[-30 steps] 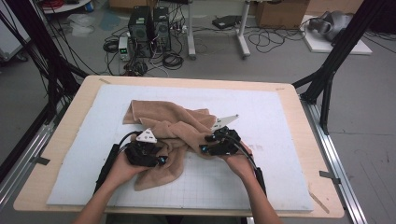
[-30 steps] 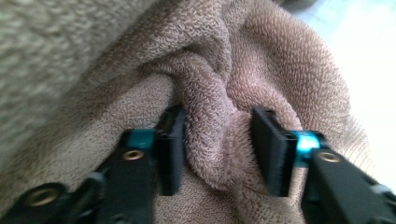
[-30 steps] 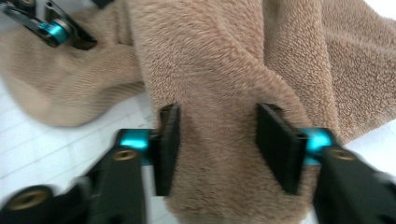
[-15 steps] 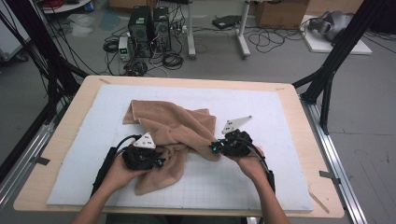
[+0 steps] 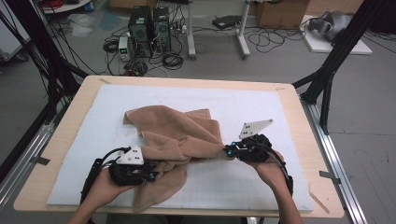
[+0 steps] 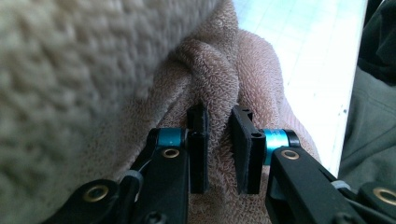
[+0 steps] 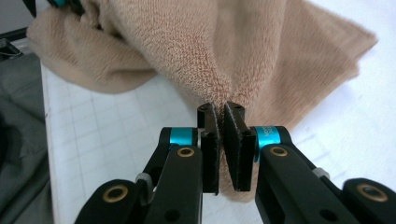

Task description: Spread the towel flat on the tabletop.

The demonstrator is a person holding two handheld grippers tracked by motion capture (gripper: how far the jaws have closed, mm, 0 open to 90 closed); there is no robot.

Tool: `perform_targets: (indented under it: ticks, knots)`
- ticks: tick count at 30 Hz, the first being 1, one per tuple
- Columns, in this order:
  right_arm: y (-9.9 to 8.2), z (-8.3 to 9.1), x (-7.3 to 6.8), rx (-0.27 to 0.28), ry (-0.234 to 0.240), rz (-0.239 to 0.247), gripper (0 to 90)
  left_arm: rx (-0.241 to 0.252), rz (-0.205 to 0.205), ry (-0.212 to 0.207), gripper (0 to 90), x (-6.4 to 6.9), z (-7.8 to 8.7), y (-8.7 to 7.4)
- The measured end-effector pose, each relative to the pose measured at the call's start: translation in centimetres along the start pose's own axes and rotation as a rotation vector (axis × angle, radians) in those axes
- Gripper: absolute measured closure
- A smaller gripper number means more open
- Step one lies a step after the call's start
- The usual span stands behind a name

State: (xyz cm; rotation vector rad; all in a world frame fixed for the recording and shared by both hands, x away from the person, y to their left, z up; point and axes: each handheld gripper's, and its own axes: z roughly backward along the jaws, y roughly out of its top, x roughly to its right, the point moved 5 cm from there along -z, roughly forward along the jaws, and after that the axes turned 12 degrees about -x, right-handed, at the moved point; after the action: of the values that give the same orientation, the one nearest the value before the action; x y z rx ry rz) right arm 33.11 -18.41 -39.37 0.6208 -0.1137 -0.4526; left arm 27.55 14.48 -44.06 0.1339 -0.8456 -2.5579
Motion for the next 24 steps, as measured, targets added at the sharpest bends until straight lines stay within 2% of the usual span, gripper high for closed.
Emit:
perform_targets:
  ticks: [3,6,8,12,14,15,16,18,20,21,24]
  knots:
    - [2.2,-0.3,1.3,0.018,-0.012,0.004,85.2,0.01,0.03,0.01,77.5,-0.8,0.3,-0.5]
    - [4.6,-1.0,3.2,0.057,-0.004,-0.033,85.2,0.029,0.077,0.032,77.7,-2.3,1.0,-1.0]
    - [6.1,-2.2,4.8,0.045,-0.014,-0.057,85.3,0.045,0.11,0.047,77.9,-3.4,1.5,-1.2]
    - [8.0,-5.0,7.2,-0.002,-0.032,-0.11,85.2,0.078,0.206,0.108,78.3,-6.4,2.0,-1.6]
    - [8.1,-6.6,8.4,-0.026,-0.047,-0.148,85.2,0.069,0.253,0.139,78.8,-8.1,1.5,-1.9]
    - [7.9,-7.5,8.9,-0.054,-0.045,-0.177,85.2,0.048,0.28,0.156,79.0,-9.0,0.9,-2.1]
    - [7.5,-8.7,9.5,-0.102,-0.06,-0.191,85.0,0.036,0.291,0.156,79.0,-9.4,0.6,-2.3]
    - [6.8,-10.1,10.0,-0.152,-0.052,-0.219,83.7,0.004,0.303,0.142,78.3,-10.2,-0.3,-2.6]
    - [6.7,-10.2,9.8,-0.132,-0.057,-0.221,81.6,0.01,0.301,0.136,76.5,-10.3,-0.4,-2.6]
    - [6.7,-9.9,9.7,-0.112,-0.059,-0.216,77.6,0.019,0.297,0.141,74.5,-10.2,-0.2,-2.6]
    - [7.1,-8.2,9.1,-0.059,-0.053,-0.202,71.2,0.053,0.289,0.142,66.8,-9.7,0.5,-2.3]
